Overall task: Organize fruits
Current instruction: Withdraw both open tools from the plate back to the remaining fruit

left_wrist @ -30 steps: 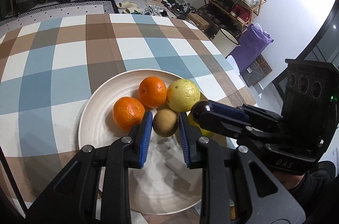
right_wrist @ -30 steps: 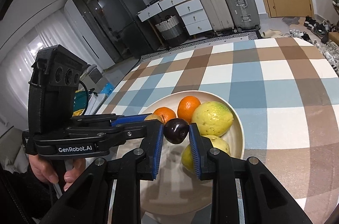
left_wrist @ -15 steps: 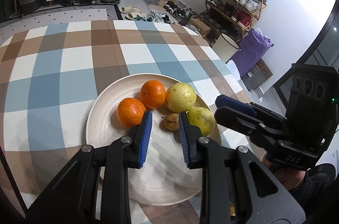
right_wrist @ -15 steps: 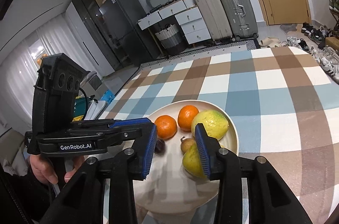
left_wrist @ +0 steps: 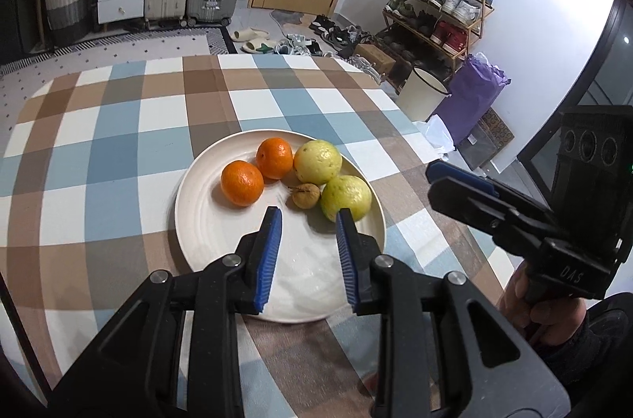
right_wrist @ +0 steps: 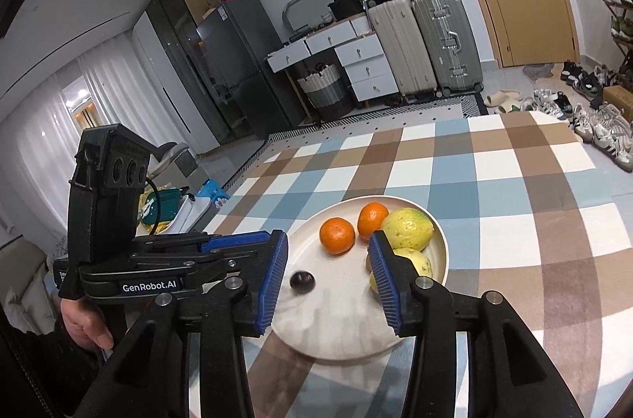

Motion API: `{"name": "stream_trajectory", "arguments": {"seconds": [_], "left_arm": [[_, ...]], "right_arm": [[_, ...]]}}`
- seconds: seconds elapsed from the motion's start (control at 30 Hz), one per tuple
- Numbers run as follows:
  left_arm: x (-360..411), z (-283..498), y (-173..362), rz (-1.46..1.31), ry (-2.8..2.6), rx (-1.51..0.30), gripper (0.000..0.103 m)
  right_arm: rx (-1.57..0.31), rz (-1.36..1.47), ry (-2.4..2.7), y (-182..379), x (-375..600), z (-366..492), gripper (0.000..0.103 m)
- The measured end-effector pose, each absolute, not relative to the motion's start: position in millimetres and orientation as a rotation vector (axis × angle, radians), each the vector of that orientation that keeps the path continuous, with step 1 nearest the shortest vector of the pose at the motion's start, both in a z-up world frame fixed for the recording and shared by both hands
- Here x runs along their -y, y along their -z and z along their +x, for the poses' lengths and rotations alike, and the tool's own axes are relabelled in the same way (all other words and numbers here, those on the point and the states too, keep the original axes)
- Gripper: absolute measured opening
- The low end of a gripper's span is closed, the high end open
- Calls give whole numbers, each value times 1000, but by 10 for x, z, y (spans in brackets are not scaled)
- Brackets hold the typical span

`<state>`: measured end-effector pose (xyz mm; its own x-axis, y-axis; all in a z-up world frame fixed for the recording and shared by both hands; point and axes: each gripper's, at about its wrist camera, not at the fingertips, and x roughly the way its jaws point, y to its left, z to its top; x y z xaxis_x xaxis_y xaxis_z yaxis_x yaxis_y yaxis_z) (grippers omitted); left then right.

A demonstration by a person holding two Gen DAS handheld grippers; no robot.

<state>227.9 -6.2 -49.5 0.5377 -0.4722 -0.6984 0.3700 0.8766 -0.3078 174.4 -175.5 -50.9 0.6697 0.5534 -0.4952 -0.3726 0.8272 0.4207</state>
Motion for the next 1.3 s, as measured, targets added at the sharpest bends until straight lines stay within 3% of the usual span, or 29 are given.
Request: {"name": "stream_trajectory", "arguments": {"seconds": [0.13, 0.27, 0.37, 0.47, 0.57, 0.73, 0.87, 1.3], "left_arm": [[63, 2073, 410, -127, 503, -853, 36], [76, 1899, 357, -126, 507, -848, 44], [73, 1738, 310, -125, 502, -833, 59], [58, 1622, 287, -123, 474, -825, 75], [35, 1519, 303, -125, 459, -827, 79], [60, 1396, 365, -103, 427, -849, 87], [38, 1265, 416, -105, 399, -846, 102], [3, 927, 694, -127, 382, -897, 102]], "right_arm": [[-636, 291, -526, 441, 1769, 1597, 48], [-626, 282, -517, 387, 1762, 1470, 62], [-617, 274, -514, 341, 1754, 1378, 65], [-607, 266, -505, 307, 1751, 1288, 75], [-595, 255, -487, 279, 1749, 1198, 81], [-589, 249, -481, 261, 1739, 1078, 86], [-578, 243, -476, 242, 1739, 962, 88], [-589, 231, -471, 296, 1746, 617, 89]]}}
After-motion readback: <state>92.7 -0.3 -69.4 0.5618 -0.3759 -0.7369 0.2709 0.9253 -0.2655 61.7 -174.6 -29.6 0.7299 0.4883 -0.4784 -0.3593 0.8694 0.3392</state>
